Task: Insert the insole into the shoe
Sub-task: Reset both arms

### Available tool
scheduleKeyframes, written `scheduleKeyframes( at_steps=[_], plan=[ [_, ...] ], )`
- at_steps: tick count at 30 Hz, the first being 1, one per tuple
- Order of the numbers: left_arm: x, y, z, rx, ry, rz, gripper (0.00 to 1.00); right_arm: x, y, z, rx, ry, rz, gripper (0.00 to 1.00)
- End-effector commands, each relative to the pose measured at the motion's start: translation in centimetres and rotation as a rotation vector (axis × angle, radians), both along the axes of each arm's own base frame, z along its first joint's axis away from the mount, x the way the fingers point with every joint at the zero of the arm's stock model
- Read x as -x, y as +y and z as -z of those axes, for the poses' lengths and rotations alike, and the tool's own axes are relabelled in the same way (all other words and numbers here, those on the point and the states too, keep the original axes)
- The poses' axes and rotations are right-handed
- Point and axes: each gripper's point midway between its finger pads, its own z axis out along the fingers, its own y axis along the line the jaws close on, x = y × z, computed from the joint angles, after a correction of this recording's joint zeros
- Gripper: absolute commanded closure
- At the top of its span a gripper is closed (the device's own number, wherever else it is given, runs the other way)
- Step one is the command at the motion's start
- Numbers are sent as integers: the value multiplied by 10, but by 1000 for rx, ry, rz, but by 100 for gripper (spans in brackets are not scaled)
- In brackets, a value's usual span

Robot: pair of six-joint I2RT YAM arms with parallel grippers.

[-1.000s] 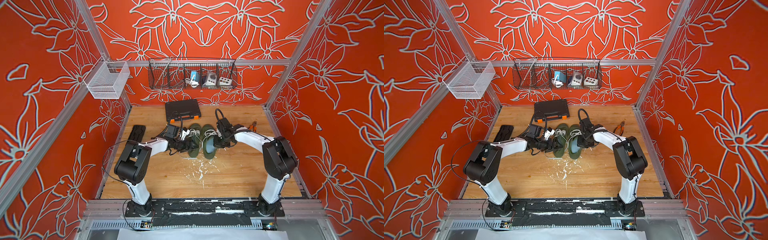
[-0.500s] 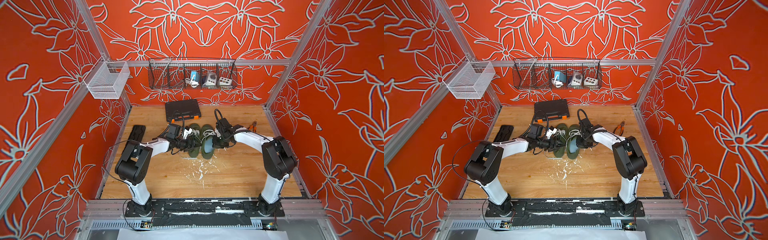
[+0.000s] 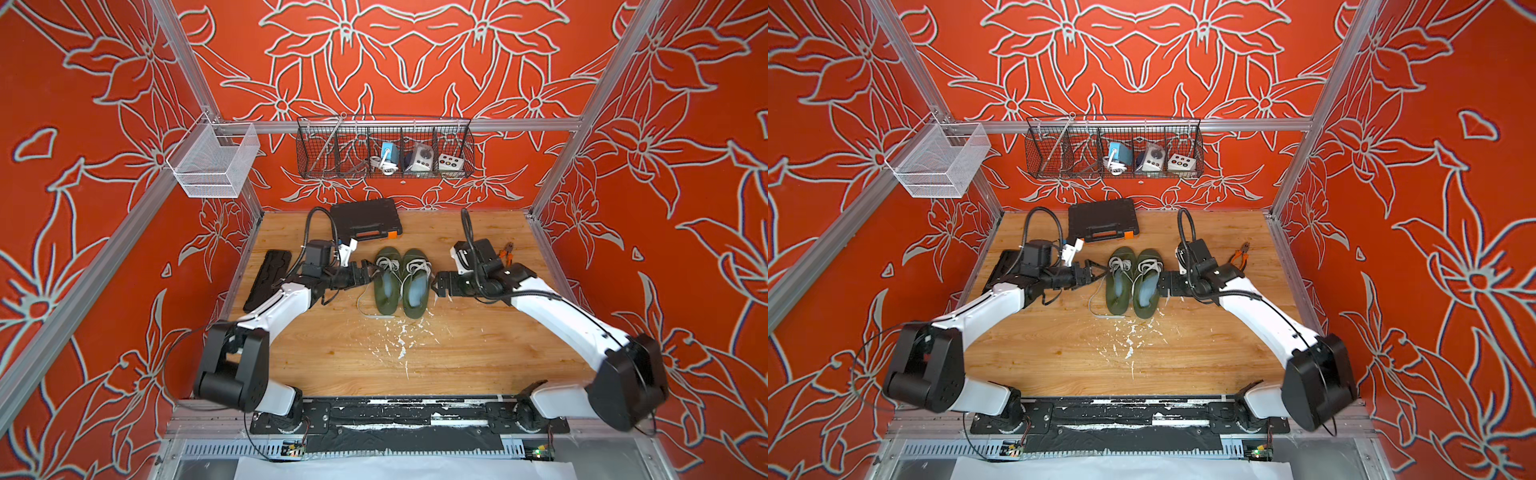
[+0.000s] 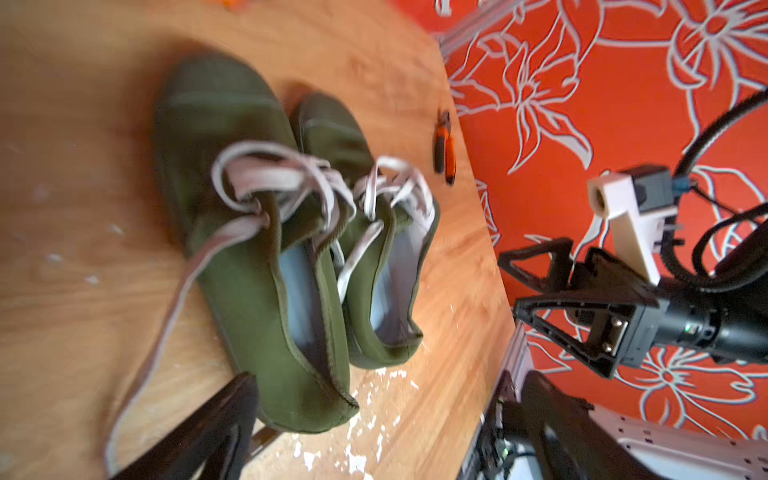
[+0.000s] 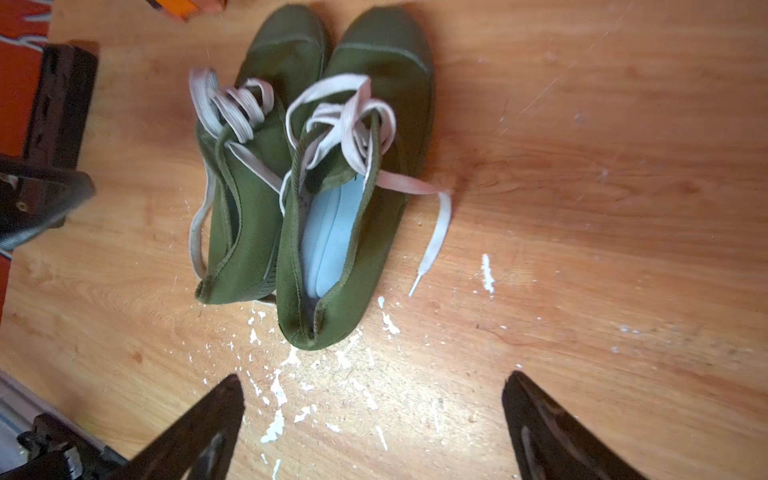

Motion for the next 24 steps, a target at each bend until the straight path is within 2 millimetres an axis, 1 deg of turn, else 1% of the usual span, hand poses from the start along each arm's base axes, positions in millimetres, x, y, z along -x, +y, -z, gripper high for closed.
scheduleKeyframes(
  at_steps=[1,2,4,5,6,8,9,11,13,16,19,20,21,22,24],
  plan=[
    [-12,38,-28,-89,-206,-172,2,-21,-37,-21,91,-243,101,1],
    [-12,55,-37,-124,-280,-253,2,-25,-53,-28,141,-340,142,1],
    [-5,89,-54,-199,-457,-425,2,-30,-87,-38,252,-514,238,1],
    [4,104,-62,-251,-566,-503,2,-30,-109,-39,304,-572,305,1],
    [15,120,-66,-294,-641,-582,2,-31,-127,-40,333,-605,367,1],
    [35,157,-57,-369,-715,-790,2,-30,-167,-31,361,-622,508,1],
    [42,167,-49,-421,-742,-831,2,-32,-176,-23,351,-622,531,1],
    [52,180,-32,-530,-755,-872,2,-36,-194,-3,351,-598,569,1],
    [56,193,-9,-586,-707,-918,2,-40,-214,11,381,-548,637,2],
    [56,194,17,-605,-663,-912,2,-54,-228,15,436,-559,626,1],
    [58,198,31,-581,-653,-944,2,-63,-243,18,450,-541,632,2],
    [57,199,31,-578,-656,-953,2,-65,-246,20,458,-556,632,2],
    [53,199,44,-608,-620,-937,2,-65,-251,25,434,-524,637,2],
    [48,201,43,-621,-613,-951,2,-65,-254,29,424,-497,643,2],
    [35,201,47,-671,-578,-927,2,-66,-252,39,409,-481,622,2]
  ],
)
